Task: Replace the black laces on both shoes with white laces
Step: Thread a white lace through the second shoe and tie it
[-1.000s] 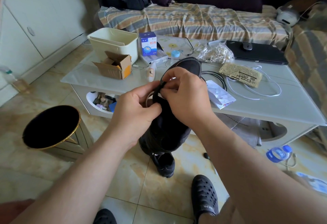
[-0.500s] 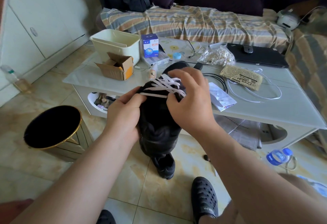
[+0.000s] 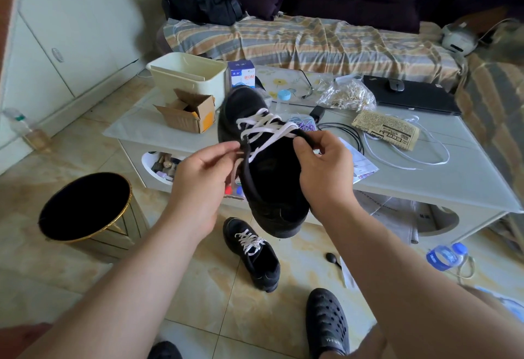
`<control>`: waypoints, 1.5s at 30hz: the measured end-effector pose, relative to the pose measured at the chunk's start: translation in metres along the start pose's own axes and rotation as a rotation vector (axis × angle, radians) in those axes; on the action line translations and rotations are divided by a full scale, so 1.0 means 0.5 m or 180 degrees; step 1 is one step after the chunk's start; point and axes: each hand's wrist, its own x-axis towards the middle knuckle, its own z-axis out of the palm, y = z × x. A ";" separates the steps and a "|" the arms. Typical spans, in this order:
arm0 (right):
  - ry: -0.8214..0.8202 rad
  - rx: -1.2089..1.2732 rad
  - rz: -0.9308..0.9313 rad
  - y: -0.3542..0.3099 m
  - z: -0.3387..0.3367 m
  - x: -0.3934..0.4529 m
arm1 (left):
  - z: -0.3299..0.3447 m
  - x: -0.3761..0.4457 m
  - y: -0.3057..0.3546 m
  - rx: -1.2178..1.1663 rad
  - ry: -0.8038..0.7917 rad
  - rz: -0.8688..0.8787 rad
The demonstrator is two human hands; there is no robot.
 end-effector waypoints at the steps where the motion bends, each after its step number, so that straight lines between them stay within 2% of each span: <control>1: -0.0008 0.0017 -0.0014 0.000 0.001 0.000 | -0.007 0.000 -0.001 0.0402 -0.0081 0.0176; 4: -0.0003 0.0059 -0.0042 0.000 0.005 -0.002 | -0.028 -0.001 0.000 0.1274 -0.0188 0.0737; 8: -0.0029 0.0158 -0.0007 -0.005 0.002 -0.003 | -0.039 -0.003 0.005 0.1729 -0.0234 0.1418; 11: -0.0092 0.0176 -0.0011 -0.007 0.005 -0.004 | -0.045 0.007 0.003 0.1783 -0.0194 0.1620; 13: -0.0089 0.0162 -0.0005 -0.005 0.009 -0.003 | -0.046 0.011 0.000 0.1837 -0.0169 0.1519; 15: -0.0034 0.0172 0.0029 -0.002 0.010 0.003 | -0.035 0.016 0.002 0.1114 -0.0036 0.1123; 18: 0.0067 0.0064 0.0044 0.005 0.004 0.018 | -0.043 0.049 0.024 -0.1138 0.0509 0.0028; 19: 0.0099 0.0001 0.0052 0.008 -0.001 0.022 | -0.055 0.059 0.035 -0.1563 0.0637 -0.0265; 21: 0.0158 -0.0108 0.0100 0.015 -0.008 0.030 | -0.091 0.082 0.042 -0.1658 0.0827 -0.0502; 23: 0.0194 -0.0161 0.0173 0.022 -0.014 0.034 | -0.125 0.096 0.038 -0.0748 0.1051 -0.0174; 27: 0.0276 -0.0162 0.0271 0.025 -0.018 0.038 | -0.173 0.097 0.036 0.1993 0.1611 0.1219; 29: 0.0288 -0.0142 0.0242 0.022 -0.018 0.040 | -0.173 0.087 0.045 0.2925 0.1692 0.1426; 31: 0.0267 -0.0128 0.0186 0.018 -0.018 0.039 | -0.162 0.074 0.054 0.3244 0.1648 0.1452; 34: 0.0255 -0.0084 0.0072 0.013 -0.014 0.032 | -0.123 0.049 0.049 0.3014 0.1329 0.1450; 38: 0.0214 -0.0093 -0.0056 0.003 -0.002 0.021 | -0.027 -0.016 0.027 0.3078 0.0389 0.2206; 40: 0.0189 -0.0097 -0.0089 0.001 0.003 0.015 | 0.013 -0.035 0.007 0.3420 0.0128 0.2379; 45: 0.0002 -0.0206 -0.0214 0.005 0.018 -0.004 | 0.040 -0.023 -0.030 0.4355 0.0034 0.2148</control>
